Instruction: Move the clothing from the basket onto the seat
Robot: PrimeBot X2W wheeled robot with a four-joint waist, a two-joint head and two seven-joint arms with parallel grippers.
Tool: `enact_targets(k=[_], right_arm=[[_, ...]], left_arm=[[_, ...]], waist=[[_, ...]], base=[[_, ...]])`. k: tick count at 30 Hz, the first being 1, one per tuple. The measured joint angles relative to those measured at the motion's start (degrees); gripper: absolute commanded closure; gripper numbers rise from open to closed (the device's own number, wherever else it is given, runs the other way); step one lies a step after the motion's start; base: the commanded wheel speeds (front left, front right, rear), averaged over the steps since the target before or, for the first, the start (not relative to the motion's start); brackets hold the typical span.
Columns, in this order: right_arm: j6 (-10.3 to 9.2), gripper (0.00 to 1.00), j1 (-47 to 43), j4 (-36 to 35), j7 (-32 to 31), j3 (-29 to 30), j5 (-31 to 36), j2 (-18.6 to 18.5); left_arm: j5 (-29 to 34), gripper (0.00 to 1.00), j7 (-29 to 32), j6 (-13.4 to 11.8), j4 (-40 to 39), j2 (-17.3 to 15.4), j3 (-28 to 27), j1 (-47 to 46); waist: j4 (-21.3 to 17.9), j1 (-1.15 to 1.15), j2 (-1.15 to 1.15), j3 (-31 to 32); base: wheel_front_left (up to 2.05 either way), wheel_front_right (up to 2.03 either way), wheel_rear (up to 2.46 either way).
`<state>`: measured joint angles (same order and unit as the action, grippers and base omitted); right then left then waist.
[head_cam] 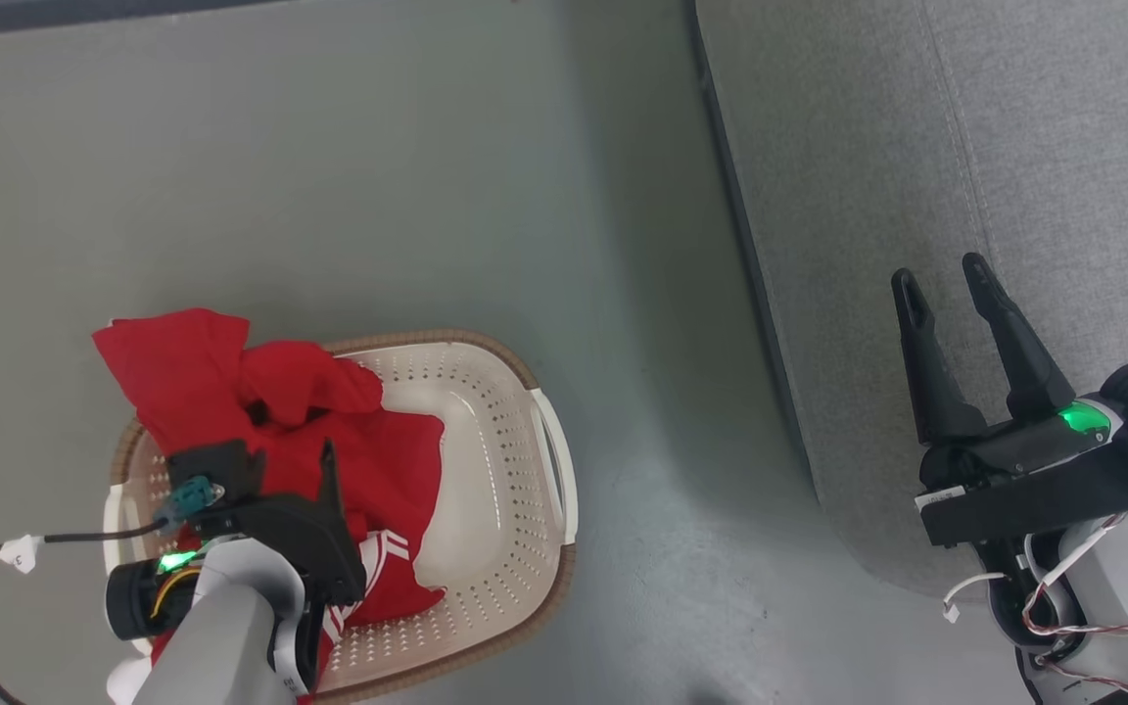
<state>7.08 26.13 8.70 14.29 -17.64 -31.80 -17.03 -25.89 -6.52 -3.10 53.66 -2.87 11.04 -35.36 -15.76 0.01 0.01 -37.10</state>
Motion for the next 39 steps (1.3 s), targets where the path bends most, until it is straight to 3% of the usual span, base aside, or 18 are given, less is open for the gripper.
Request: enact_targets(k=[11,32,39], right_arm=[[0.0,0.0,1.4,-0.5,0.0,-0.6,0.0,-0.1],[0.0,0.0,3.8,-1.4,0.0,-3.4,-0.5,1.7],[0.01,0.0,4.0,-1.3,0.0,-3.2,-0.5,1.7]], left_arm=[[-2.2,0.0,2.4,-1.2,5.1,-0.2,-2.2,-4.4],[-6.7,0.0,4.5,-3.5,13.1,-3.8,-9.7,-12.8],[-9.5,0.0,4.4,-4.0,14.6,-3.3,-13.9,-15.3]], waist=[[-1.3,0.0,-0.01,-3.8],[-5.1,0.0,0.0,-9.4],[-6.6,0.0,-0.01,-10.9]], base=[[0.0,0.0,0.0],[0.0,0.0,0.0],[0.0,0.0,0.0]])
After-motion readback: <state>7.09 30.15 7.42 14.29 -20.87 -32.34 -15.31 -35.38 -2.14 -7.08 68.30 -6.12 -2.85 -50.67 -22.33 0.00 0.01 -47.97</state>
